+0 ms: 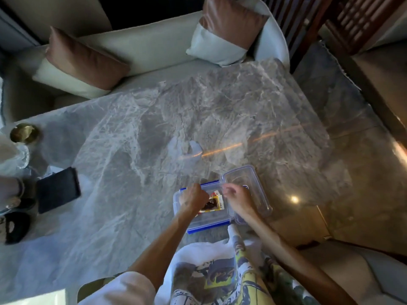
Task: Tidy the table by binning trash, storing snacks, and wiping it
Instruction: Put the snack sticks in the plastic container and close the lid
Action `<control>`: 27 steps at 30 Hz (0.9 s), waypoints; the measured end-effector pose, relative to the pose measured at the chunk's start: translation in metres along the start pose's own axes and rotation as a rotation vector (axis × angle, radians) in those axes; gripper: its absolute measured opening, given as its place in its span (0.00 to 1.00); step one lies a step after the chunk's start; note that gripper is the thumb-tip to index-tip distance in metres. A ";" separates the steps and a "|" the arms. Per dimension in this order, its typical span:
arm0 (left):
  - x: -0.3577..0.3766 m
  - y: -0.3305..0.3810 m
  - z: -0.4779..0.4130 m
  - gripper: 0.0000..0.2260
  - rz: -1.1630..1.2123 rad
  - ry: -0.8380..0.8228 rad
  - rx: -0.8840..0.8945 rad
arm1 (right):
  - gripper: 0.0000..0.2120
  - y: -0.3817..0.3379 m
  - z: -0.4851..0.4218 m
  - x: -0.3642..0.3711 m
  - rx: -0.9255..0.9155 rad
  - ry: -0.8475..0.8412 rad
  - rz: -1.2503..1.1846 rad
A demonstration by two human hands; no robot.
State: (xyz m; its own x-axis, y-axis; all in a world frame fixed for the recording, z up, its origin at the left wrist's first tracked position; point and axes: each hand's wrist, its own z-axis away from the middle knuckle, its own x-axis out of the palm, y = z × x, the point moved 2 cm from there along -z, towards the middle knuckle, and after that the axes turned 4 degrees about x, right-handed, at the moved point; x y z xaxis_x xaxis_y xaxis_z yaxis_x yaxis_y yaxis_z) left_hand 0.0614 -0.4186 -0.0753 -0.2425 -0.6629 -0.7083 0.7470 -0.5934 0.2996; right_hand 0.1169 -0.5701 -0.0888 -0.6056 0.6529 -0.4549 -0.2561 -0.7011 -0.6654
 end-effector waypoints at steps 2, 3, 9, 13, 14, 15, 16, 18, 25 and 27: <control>-0.002 0.028 -0.013 0.15 -0.081 0.046 0.114 | 0.13 0.019 0.003 -0.028 0.078 0.168 -0.070; -0.001 0.044 -0.020 0.15 -0.079 0.039 0.170 | 0.13 0.032 0.006 -0.040 0.134 0.219 -0.092; 0.029 0.111 -0.065 0.26 -0.192 -0.195 0.407 | 0.08 0.105 0.035 -0.061 0.405 0.179 -0.228; 0.053 0.119 -0.079 0.29 -0.319 -0.257 0.415 | 0.19 0.124 0.045 -0.045 0.535 0.076 -0.586; 0.056 0.120 -0.079 0.28 -0.331 -0.248 0.415 | 0.21 0.123 0.046 -0.041 0.575 0.029 -0.717; 0.059 0.121 -0.079 0.28 -0.327 -0.241 0.409 | 0.22 0.125 0.050 -0.039 0.600 -0.006 -0.817; 0.060 0.121 -0.078 0.27 -0.314 -0.235 0.404 | 0.23 0.124 0.055 -0.040 0.604 -0.031 -0.880; 0.061 0.124 -0.075 0.25 -0.247 -0.217 0.403 | 0.23 0.127 0.062 -0.043 0.550 -0.037 -0.894; 0.007 0.140 -0.043 0.16 0.220 0.100 0.488 | 0.30 0.086 0.027 -0.102 0.391 0.369 -1.050; -0.018 0.128 -0.038 0.15 0.349 0.161 0.425 | 0.28 0.063 0.014 -0.114 0.258 0.448 -0.938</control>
State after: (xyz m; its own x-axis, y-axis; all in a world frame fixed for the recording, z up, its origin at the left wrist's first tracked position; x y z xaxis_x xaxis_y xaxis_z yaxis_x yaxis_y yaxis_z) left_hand 0.1849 -0.4656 -0.0481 0.0959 -0.7945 -0.5997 0.4438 -0.5051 0.7402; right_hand 0.1593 -0.6925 -0.0711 0.2342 0.9715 -0.0371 -0.6588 0.1305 -0.7409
